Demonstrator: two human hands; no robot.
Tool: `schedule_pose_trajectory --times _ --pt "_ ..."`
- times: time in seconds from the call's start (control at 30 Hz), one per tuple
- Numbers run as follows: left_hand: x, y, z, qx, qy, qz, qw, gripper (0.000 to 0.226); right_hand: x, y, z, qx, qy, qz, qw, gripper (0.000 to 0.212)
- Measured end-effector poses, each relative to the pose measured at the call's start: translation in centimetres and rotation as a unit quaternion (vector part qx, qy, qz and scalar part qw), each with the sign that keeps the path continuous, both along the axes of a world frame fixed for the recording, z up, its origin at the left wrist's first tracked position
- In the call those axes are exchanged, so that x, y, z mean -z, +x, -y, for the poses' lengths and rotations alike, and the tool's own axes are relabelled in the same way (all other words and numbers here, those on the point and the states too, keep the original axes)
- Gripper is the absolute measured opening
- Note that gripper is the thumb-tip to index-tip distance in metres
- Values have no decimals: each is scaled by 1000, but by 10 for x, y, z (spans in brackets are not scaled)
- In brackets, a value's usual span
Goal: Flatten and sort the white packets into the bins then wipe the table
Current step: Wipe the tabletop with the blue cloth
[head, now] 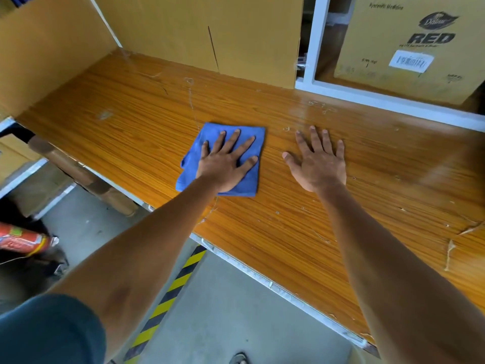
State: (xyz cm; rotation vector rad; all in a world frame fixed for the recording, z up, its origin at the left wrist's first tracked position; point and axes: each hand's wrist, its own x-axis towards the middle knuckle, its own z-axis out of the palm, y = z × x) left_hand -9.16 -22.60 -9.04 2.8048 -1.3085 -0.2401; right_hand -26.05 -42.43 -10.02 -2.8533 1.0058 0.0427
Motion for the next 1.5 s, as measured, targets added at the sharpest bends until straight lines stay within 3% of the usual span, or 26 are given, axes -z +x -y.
schedule_pose_trajectory --times 0.2,0.47,0.7,0.9,1.2,1.4,1.5 --pt "4 -64 -90 -10 -9 26 1000 64 -3 -2 -10 14 13 -2 1000 83" --pt "0 22 -5 -28 14 8 999 70 -1 -1 -11 27 5 6 1000 83" --pt "2 -42 -110 -54 1 13 998 66 -6 1 -20 54 20 -7 998 78" --pt "-6 63 -66 -142 22 -4 990 70 1 2 -49 2 4 -5 1000 84" --pt "3 18 -115 -60 8 13 998 68 -1 42 -45 57 19 6 998 94" --pt "-4 108 -36 -61 17 0 998 74 1 70 -48 103 13 16 994 94" --pt "0 101 -31 -35 20 -6 999 75 1 74 -49 114 2 14 993 90"
